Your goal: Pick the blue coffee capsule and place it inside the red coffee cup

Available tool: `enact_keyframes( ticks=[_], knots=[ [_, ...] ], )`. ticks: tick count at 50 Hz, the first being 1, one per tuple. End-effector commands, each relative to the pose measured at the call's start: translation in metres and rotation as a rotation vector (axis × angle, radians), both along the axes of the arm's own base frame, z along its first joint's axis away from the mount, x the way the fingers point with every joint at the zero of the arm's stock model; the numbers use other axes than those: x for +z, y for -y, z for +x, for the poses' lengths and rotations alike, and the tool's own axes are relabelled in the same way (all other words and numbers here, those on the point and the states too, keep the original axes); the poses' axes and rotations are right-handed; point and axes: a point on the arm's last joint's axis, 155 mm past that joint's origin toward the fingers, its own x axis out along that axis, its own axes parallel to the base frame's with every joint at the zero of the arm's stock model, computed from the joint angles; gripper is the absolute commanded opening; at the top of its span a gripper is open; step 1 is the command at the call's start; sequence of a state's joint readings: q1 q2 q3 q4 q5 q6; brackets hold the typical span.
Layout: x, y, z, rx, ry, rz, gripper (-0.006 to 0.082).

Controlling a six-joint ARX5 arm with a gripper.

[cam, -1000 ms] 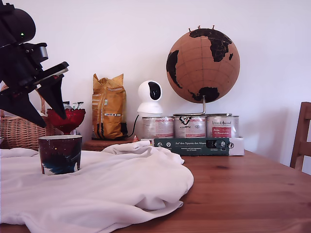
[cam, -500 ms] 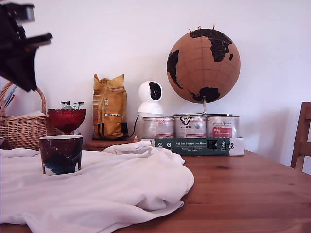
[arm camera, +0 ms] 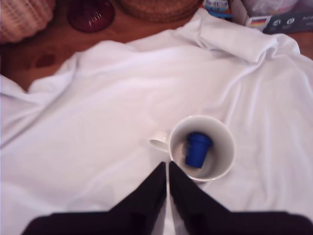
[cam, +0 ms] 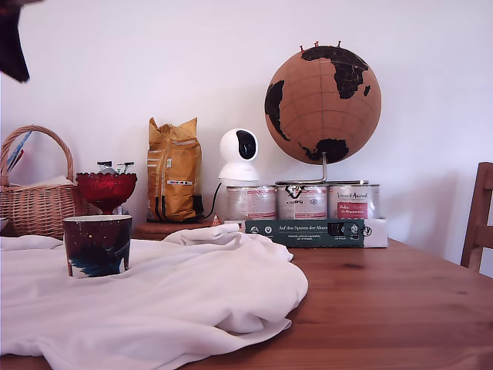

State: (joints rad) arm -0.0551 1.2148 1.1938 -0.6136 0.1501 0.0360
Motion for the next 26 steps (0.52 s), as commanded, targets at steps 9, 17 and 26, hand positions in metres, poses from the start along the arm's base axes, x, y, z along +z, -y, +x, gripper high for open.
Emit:
enact_keyframes(
  ticks=[9, 17, 26],
  knots=[
    [-0.006, -0.003, -0.029, -0.016, 0.077, -0.008, -0.0024],
    [0.004, -0.001, -0.045, -0.029, 0.158, -0.019, -0.0024],
    [0.022, -0.001, -0.06, -0.032, 0.227, -0.022, -0.0024]
  ],
)
